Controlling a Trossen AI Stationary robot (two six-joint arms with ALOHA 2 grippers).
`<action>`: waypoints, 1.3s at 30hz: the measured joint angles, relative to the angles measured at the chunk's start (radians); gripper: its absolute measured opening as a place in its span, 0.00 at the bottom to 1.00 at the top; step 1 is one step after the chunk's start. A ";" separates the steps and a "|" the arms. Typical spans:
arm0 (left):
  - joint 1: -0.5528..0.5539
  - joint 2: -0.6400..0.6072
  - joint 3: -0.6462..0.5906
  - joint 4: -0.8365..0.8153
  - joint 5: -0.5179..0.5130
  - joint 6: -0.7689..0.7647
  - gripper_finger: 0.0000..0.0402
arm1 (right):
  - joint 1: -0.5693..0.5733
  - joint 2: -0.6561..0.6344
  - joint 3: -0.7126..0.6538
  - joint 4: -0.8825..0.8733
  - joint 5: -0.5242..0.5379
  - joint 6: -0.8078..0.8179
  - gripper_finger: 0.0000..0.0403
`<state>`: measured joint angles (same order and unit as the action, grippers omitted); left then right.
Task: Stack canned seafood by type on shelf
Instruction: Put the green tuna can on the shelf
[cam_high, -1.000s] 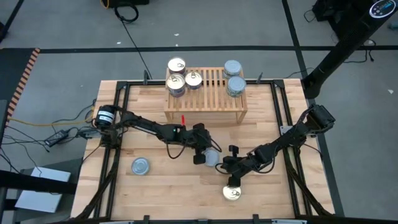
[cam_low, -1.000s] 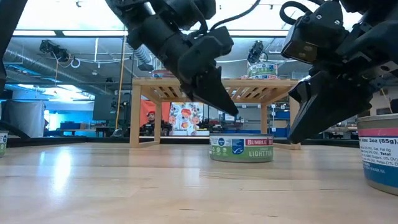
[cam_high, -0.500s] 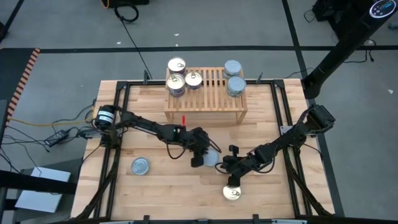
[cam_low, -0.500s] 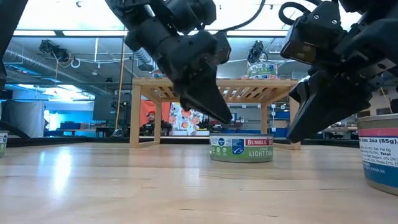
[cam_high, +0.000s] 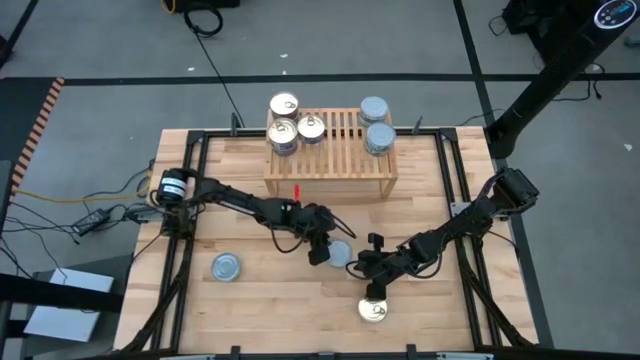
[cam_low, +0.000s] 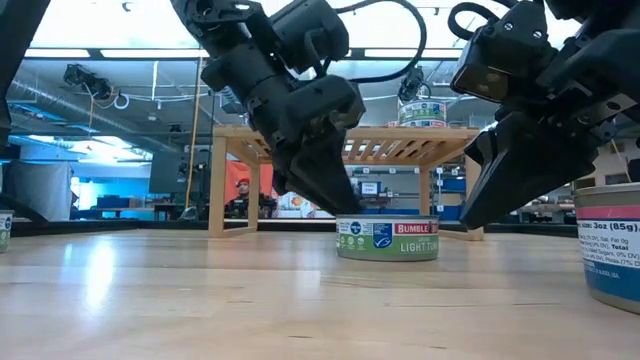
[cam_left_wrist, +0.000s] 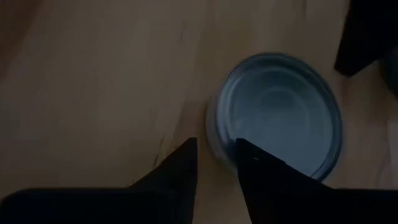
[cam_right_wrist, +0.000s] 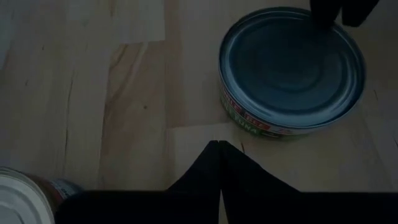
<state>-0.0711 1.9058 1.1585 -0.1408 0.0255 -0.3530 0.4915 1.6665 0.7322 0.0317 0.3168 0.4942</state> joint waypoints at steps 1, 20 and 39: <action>0.000 0.006 0.001 0.008 0.006 0.000 0.27 | 0.000 0.000 0.000 0.001 0.000 0.000 0.03; -0.005 0.015 0.028 -0.038 0.000 0.199 0.01 | 0.000 0.000 0.000 0.008 0.000 0.000 0.04; -0.099 0.019 0.191 -0.187 -0.138 0.450 0.01 | -0.001 0.000 0.000 0.009 0.018 0.040 0.04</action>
<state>-0.1702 1.9251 1.3499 -0.3276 -0.1127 0.0966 0.4903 1.6665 0.7319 0.0406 0.3353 0.5342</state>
